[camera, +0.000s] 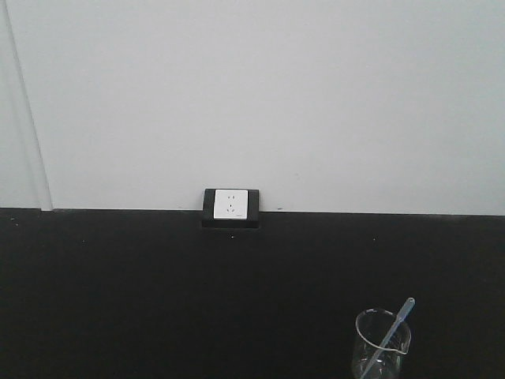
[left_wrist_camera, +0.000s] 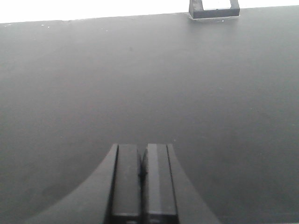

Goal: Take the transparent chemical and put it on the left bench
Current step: 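Move the right gripper above the transparent pipette standing in the beaker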

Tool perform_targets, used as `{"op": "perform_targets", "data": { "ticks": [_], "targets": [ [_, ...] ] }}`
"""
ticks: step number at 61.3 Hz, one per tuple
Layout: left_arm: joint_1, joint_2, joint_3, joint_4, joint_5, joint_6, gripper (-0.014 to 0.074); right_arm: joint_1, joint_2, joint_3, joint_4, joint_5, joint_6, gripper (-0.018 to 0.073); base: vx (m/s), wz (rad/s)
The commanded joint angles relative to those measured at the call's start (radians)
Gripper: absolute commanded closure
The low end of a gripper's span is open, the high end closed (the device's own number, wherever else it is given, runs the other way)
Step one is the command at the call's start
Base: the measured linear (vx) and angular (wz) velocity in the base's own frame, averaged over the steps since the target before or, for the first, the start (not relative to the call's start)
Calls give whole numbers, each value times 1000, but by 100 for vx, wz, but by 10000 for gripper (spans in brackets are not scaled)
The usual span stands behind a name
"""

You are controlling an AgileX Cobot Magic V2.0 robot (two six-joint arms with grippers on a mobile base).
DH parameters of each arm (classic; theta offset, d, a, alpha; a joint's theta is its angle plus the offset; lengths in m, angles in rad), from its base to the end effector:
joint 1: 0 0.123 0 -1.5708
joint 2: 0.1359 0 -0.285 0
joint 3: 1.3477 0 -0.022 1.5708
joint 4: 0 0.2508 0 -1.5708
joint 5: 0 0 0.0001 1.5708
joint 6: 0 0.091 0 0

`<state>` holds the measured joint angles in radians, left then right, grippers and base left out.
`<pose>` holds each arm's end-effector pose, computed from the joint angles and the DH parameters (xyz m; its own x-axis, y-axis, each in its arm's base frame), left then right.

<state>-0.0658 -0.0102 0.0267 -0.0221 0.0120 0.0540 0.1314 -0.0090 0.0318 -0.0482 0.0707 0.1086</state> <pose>0.0566 -0.0038 0.2036 0.0606 0.0280 -0.9978 0.0641 0.9974 0.0319 0.0567 0.0072 0.1965 -0.0139 0.0592 -0.9982 -0.1270 0.9901 0.0605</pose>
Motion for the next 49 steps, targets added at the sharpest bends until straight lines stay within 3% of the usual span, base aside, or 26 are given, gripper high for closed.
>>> {"op": "perform_targets", "data": {
  "ticks": [1,13,20,31,49],
  "targets": [
    [-2,-19,16,-1,-78,-8,600,-6,-1,6,-3,-90,-2,567,0,0],
    [-2,-19,16,-1,-78,-8,600,-6,-1,6,-3,-102,-3,567,0,0],
    [-2,-19,16,-1,-78,-8,600,-6,-1,-7,-2,-182,-2,567,0,0],
    [-2,-19,16,-1,-78,-8,600,-6,33,-129,-3,-202,-22,567,0,0],
    [-2,-19,16,-1,-78,-8,600,-6,500,-451,-3,-243,-138,567,0,0]
  ]
}}
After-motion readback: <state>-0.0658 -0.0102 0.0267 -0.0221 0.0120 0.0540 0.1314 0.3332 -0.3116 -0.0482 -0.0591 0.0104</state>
